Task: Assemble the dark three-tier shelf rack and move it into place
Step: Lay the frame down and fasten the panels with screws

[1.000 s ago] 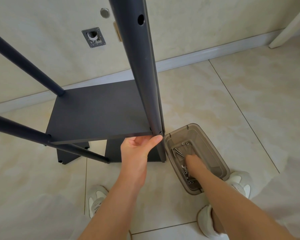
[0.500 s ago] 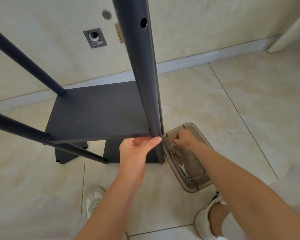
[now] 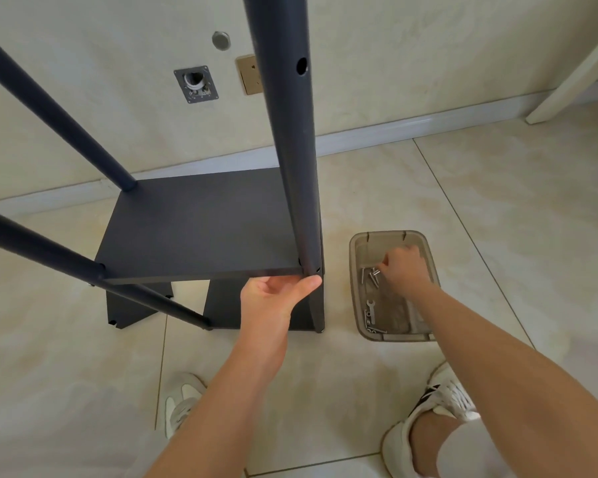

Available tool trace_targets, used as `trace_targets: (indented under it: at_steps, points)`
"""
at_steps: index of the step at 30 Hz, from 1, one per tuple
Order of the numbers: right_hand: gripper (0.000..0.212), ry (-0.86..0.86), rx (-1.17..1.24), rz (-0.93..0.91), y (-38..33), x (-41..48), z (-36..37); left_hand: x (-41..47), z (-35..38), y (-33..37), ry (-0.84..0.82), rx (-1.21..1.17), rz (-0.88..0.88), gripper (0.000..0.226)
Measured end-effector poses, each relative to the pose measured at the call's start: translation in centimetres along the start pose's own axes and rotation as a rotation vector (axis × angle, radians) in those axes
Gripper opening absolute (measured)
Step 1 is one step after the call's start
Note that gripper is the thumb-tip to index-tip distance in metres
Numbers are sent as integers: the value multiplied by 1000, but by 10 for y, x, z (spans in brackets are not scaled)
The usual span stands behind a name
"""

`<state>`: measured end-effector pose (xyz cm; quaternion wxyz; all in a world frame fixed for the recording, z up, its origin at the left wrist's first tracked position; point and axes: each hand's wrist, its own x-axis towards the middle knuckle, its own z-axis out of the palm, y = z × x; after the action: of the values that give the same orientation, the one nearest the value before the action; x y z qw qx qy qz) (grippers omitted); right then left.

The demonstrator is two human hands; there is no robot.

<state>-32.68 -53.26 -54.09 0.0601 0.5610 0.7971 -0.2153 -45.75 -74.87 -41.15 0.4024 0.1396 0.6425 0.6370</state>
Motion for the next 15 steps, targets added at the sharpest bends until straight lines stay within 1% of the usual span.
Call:
trace_targets:
  at_steps: [1, 2, 5, 10, 13, 15]
  points:
    - [33, 22, 38, 16, -2, -8, 0, 0, 0, 0, -8, -7, 1, 15]
    - [34, 46, 138, 39, -4, -16, 1, 0, -1, 1, -13, -14, 0, 14]
    - [30, 166, 554, 129, -22, -46, -3, 1, -1, 1, -23, -41, -14, 12]
    - [21, 353, 1018, 210, -64, -108, -23, -1, 2, 1, -10, -117, -8, 22]
    - [16, 440, 1242, 202, -80, -148, -38, -1, 1, 1, -14, -137, -15, 26]
    - [12, 428, 1339, 178, -87, -171, -48, -1, 0, 0, -28, -147, -15, 27]
